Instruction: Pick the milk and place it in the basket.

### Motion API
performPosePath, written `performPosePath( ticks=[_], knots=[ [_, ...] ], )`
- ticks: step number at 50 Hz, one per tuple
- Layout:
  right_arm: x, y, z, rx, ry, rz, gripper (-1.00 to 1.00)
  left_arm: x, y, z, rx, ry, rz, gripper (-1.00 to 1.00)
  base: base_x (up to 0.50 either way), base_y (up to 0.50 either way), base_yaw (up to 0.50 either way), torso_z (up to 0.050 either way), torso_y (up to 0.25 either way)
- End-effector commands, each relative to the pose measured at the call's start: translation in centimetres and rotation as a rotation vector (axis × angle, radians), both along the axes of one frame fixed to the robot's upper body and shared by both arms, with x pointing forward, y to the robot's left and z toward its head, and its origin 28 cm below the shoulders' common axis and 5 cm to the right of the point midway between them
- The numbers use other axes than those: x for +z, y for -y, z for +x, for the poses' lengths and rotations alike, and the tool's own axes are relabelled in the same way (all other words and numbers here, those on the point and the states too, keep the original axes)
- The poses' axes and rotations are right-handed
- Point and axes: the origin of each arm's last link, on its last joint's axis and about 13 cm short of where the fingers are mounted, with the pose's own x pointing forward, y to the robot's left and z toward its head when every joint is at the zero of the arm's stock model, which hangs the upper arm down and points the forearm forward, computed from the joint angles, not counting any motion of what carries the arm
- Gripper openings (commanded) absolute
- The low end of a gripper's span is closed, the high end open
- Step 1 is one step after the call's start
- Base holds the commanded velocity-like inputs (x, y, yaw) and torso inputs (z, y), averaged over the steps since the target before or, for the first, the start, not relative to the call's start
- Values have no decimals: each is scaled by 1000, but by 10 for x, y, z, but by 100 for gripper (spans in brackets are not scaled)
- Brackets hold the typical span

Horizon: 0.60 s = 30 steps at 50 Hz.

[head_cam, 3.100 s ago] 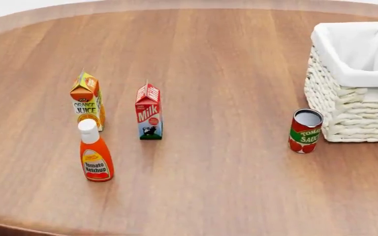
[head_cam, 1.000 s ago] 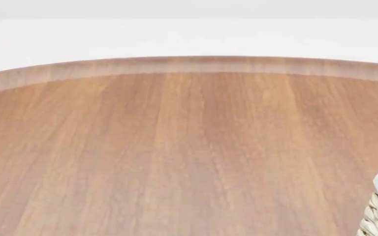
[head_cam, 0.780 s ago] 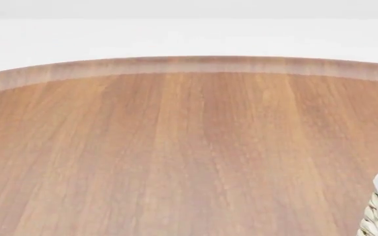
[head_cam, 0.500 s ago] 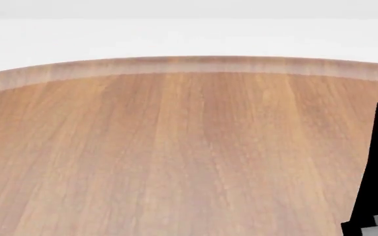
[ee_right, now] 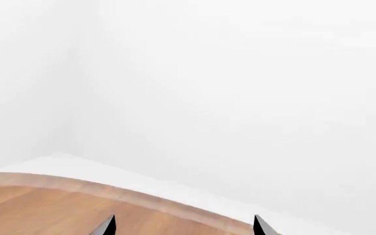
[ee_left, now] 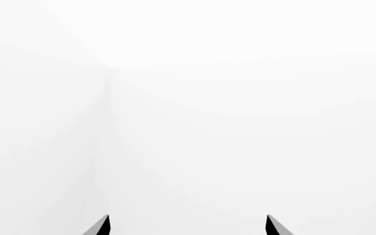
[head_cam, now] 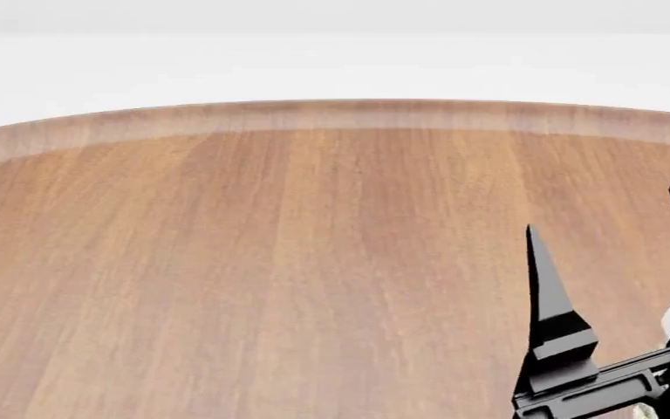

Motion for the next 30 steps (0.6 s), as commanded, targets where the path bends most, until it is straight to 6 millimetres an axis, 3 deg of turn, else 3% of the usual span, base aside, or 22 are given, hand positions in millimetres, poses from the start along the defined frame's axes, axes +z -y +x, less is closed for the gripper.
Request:
performPosePath(
  ticks=[1, 16, 30],
  knots=[
    [-23, 1, 22, 55, -107, -55, 100, -1, -2, -1, 19, 9, 5, 100, 0, 0, 0, 0, 0],
    [-56, -1, 22, 320, -180, -185, 100, -1, -2, -1, 20, 10, 4, 100, 0, 0, 0, 0, 0],
    [-81, -8, 22, 423, -333, -261, 100, -1, -2, -1, 18, 8, 4, 100, 0, 0, 0, 0, 0]
  ],
)
